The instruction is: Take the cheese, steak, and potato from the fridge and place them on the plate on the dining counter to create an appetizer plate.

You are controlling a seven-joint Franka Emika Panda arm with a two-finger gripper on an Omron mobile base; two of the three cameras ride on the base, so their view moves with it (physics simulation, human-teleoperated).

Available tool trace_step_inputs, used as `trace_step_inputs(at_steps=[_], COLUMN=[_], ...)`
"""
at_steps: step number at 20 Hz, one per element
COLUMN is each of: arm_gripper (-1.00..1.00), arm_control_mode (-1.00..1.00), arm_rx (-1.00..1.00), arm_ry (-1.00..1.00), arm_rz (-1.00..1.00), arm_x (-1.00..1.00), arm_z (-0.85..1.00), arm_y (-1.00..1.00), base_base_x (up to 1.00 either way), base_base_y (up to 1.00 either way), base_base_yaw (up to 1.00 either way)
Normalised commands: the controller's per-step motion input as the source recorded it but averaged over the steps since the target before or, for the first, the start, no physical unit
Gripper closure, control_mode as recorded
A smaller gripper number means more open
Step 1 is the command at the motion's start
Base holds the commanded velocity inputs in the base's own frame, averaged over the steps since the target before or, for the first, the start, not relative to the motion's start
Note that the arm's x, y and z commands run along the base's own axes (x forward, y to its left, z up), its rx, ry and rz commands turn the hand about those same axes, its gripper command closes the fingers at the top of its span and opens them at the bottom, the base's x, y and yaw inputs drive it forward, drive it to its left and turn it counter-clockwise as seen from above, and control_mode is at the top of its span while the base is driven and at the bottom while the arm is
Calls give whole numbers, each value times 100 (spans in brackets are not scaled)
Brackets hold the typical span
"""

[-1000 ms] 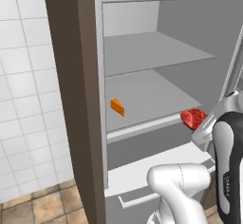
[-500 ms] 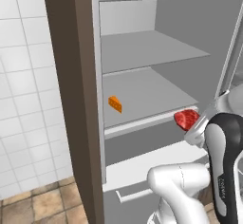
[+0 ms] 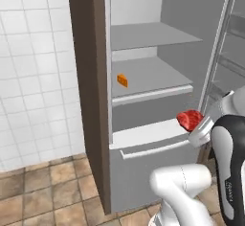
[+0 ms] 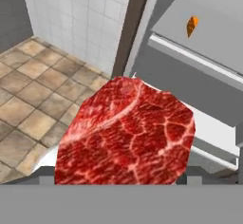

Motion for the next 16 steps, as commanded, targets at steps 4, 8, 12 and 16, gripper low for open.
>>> trace_step_inputs(at_steps=[4, 8, 12, 16], arm_gripper=[100, 100, 100, 100], arm_control_mode=[100, 100, 100, 100], arm_rx=[0, 0, 0, 0], arm_ry=[0, 0, 0, 0], arm_rz=[0, 0, 0, 0], arm_x=[0, 0, 0, 0], arm_z=[0, 0, 0, 0], arm_y=[0, 0, 0, 0], base_base_x=[-17, -9, 0, -6], base_base_y=[63, 59, 29, 14], base_base_yaw=[66, 86, 95, 96])
